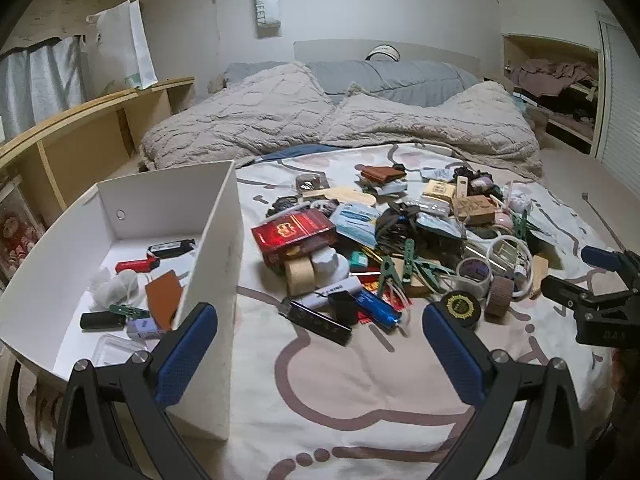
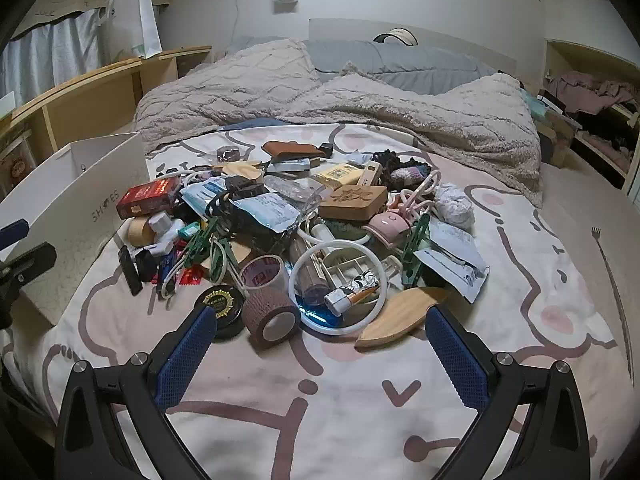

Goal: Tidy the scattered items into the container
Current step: 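Grasp the round black tin with the left tool while the right tool grasps the brown tape roll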

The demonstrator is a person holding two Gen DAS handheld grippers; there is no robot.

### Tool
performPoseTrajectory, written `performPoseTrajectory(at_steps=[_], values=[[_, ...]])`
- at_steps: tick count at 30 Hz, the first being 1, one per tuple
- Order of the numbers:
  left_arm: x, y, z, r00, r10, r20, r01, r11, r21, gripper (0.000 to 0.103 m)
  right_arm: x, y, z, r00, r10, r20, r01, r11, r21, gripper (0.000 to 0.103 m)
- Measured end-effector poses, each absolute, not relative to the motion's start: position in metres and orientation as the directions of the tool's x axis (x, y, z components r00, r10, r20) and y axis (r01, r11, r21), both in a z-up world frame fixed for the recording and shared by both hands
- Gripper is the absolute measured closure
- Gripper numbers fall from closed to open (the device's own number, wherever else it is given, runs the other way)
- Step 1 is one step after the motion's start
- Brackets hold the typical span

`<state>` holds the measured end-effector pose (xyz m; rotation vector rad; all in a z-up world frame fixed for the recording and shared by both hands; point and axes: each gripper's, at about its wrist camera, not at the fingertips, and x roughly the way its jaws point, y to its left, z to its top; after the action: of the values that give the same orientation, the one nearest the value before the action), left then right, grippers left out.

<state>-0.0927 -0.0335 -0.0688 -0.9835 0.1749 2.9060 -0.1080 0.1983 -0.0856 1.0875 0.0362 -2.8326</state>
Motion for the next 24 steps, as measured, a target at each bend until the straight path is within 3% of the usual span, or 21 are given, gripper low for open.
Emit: performPoseTrajectory(at_steps=[15, 24], values=[[-0.093, -0.011, -0.098, -0.754, 0.121, -0.646, -0.185, -0.982, 0.031, 0.0, -0.11, 0.219, -0.104, -0.713, -0.089, -0.696, 0.074, -0.996, 0.051, 0.0], [-0.096, 0.0, -0.111, -0.732, 0.118, -0.671, -0.201, -0.978, 0.048, 0.0, -0.111, 0.241, -0.12, -0.698, -0.093, -0.71, 0.05, -0.995, 0.082, 0.0]])
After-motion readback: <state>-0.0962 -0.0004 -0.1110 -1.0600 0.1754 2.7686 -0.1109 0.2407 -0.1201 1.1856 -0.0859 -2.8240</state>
